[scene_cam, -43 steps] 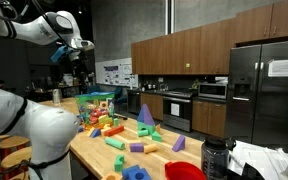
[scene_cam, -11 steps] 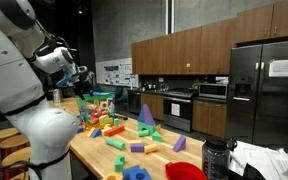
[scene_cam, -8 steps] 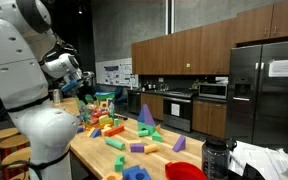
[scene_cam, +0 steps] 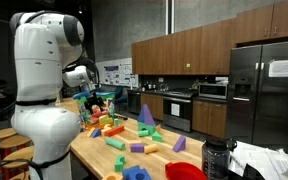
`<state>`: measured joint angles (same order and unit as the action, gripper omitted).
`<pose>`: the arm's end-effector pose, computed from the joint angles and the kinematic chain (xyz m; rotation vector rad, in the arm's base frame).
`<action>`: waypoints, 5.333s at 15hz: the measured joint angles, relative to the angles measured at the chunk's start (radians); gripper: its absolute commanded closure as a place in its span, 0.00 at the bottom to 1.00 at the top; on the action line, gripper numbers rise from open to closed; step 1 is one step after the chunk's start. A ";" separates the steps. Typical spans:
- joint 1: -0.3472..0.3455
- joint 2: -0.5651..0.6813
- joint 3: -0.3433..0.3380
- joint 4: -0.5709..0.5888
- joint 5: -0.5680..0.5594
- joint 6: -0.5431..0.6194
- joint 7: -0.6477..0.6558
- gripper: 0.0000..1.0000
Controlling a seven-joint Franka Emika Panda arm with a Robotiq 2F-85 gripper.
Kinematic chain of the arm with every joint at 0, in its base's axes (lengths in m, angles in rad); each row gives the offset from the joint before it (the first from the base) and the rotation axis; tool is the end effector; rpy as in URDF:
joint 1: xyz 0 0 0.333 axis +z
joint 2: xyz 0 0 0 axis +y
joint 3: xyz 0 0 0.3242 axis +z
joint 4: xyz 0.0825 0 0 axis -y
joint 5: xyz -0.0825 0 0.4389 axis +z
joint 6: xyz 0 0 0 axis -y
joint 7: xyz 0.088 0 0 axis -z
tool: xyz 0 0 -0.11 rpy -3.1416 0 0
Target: Put the blue triangle into the bag
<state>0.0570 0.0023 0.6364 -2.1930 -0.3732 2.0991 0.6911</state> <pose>0.4476 0.3479 0.3524 2.8211 0.2938 0.1803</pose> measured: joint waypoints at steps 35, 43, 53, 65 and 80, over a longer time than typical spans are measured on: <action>0.292 0.214 -0.389 0.088 0.260 0.219 -0.113 0.00; 0.292 0.247 -0.398 0.019 0.260 0.391 -0.107 0.00; 0.309 0.280 -0.445 -0.071 0.259 0.448 -0.033 0.00; 0.326 0.279 -0.521 -0.070 0.141 0.488 0.086 0.00; 0.376 0.274 -0.460 -0.073 0.124 0.550 0.142 0.00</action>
<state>0.4334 0.2761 0.1768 -2.2659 -0.2489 2.6487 0.8330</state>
